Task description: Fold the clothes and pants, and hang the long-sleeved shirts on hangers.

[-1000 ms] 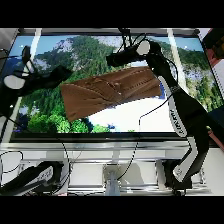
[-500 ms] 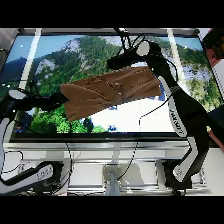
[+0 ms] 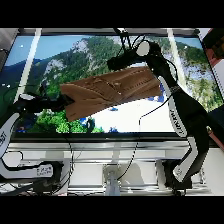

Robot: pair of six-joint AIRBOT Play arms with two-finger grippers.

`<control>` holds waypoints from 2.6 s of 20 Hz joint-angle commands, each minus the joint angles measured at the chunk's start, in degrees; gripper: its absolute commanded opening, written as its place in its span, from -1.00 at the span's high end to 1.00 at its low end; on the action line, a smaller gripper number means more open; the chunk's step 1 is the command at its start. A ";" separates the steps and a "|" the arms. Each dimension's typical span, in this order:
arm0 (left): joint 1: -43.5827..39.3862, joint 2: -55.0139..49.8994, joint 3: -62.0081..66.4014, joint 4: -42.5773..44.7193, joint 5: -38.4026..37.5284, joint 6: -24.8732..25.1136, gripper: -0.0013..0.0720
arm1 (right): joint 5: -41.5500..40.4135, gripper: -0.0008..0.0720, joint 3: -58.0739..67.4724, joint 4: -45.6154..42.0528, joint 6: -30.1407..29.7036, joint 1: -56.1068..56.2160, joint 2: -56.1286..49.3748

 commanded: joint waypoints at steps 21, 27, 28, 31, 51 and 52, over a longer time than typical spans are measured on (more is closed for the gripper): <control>1.03 5.03 42.10 11.93 -29.29 -14.43 0.87 | 3.78 0.94 -7.21 -4.70 -4.35 0.33 -0.26; -3.19 5.49 47.45 11.96 -28.76 -15.72 0.87 | -14.38 0.95 -10.34 4.98 1.88 5.16 -2.32; -4.02 5.38 47.45 11.96 -28.63 -15.72 0.87 | -16.09 0.95 -10.36 5.88 3.30 6.93 -3.52; -5.66 5.18 47.45 11.93 -27.06 -15.72 0.87 | -18.53 0.95 -10.32 8.87 4.85 13.03 -8.46; -19.56 -8.22 47.23 11.96 -23.43 -15.65 0.86 | -3.91 0.95 -10.34 -4.39 11.72 6.43 -4.70; -20.63 -8.70 47.21 11.96 -23.43 -15.69 0.86 | -2.01 0.94 -10.32 -6.14 11.67 5.22 -2.84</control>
